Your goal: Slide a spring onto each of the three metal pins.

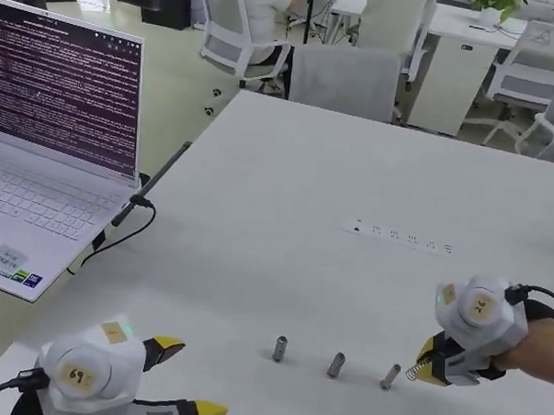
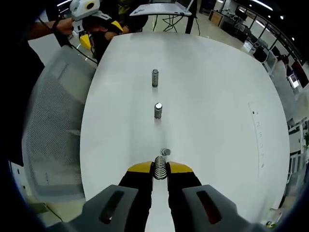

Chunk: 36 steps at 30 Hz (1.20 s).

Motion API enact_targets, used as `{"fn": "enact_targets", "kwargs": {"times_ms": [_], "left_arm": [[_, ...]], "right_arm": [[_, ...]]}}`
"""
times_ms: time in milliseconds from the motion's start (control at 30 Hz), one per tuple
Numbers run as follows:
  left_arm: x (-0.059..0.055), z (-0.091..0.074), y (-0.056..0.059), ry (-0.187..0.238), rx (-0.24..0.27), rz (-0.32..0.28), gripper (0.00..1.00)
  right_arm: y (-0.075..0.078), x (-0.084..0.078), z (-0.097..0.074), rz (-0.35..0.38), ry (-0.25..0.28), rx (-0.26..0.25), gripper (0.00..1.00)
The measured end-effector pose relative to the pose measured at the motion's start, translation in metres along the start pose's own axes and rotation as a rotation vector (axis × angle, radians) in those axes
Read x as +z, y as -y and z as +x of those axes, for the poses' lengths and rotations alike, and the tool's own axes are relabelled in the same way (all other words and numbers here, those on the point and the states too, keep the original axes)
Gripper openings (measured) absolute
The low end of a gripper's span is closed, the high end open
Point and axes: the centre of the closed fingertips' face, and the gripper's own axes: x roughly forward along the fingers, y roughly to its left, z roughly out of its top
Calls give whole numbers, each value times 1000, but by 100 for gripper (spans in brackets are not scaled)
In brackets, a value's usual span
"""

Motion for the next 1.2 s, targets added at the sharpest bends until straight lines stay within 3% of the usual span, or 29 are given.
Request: {"fn": "enact_targets", "kwargs": {"times_ms": [600,1200], "left_arm": [[-4,-6,-9,-11,26,-24,56],[-5,-8,-12,-16,35,-37,55]], "right_arm": [[10,7,19,-33,-25,44,8],[6,-4,45,-69,-92,74,9]]}}
